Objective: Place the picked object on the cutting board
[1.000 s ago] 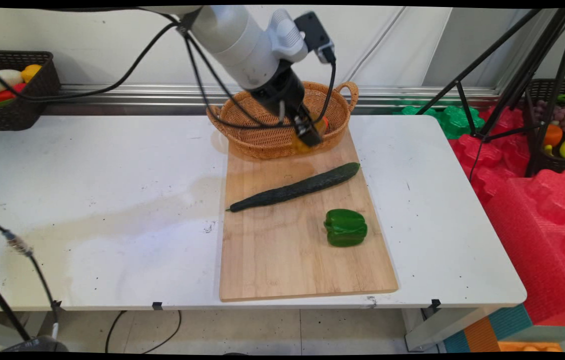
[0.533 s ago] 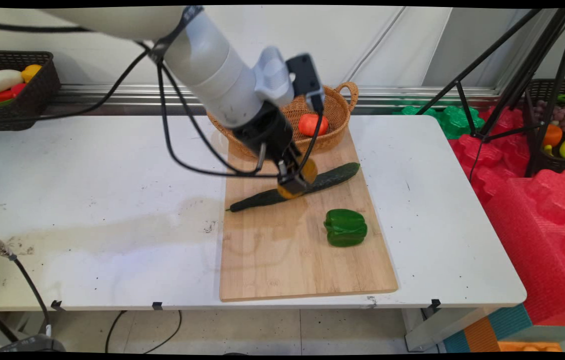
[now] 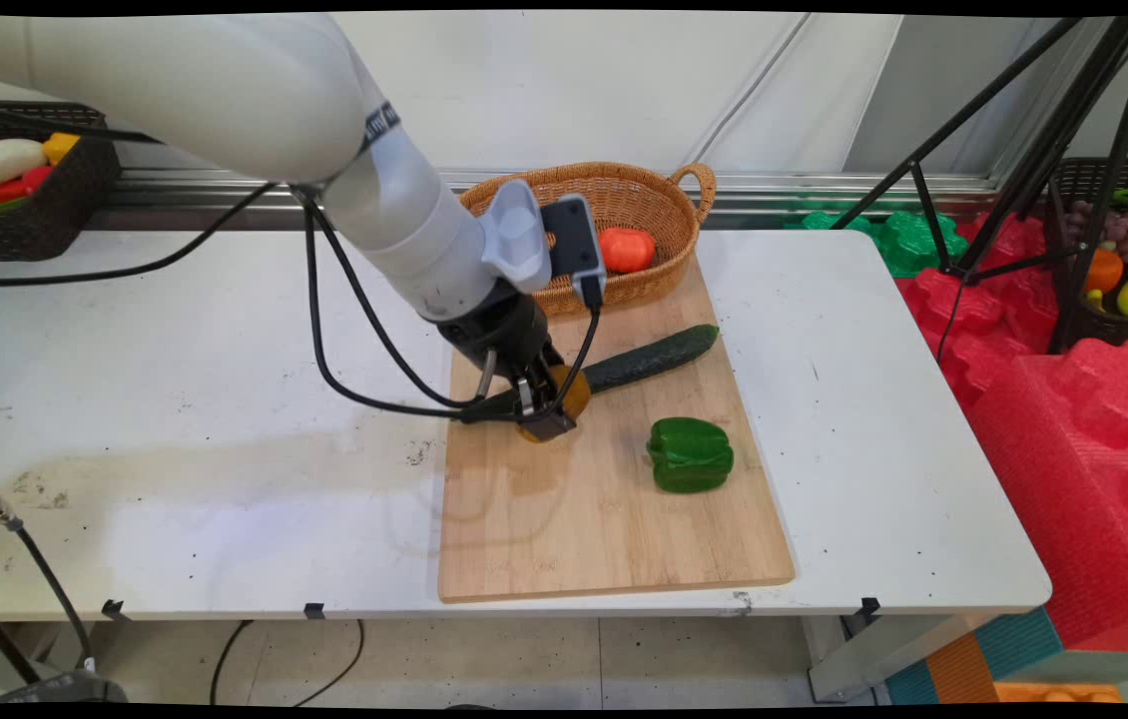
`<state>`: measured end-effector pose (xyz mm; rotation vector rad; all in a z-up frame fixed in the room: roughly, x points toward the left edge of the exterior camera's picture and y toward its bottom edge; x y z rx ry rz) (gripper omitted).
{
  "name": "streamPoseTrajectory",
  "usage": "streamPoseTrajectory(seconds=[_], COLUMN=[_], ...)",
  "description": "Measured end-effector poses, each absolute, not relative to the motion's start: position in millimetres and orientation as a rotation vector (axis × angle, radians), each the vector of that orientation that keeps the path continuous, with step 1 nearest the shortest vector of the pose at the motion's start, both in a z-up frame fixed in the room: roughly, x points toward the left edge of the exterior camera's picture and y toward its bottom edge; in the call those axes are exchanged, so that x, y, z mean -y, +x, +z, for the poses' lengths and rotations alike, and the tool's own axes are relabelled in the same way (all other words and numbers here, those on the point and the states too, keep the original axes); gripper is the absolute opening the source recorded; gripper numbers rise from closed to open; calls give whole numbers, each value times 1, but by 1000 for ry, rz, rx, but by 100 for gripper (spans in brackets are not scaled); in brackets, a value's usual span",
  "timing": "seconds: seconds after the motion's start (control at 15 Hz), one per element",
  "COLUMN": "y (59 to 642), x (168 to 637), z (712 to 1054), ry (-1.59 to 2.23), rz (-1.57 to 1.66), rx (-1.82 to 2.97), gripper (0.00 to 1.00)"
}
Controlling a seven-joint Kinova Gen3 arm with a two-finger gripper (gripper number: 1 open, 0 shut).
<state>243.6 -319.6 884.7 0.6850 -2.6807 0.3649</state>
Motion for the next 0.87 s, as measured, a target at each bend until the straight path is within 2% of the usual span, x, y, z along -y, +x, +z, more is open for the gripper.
streamPoseTrajectory(seconds=[0.67, 0.73, 0.87], y=[235, 235, 234], x=[334, 334, 334], z=[833, 831, 827], ry=[610, 612, 613], rz=[315, 310, 302], rx=[2710, 2706, 2697], gripper=[0, 100, 100])
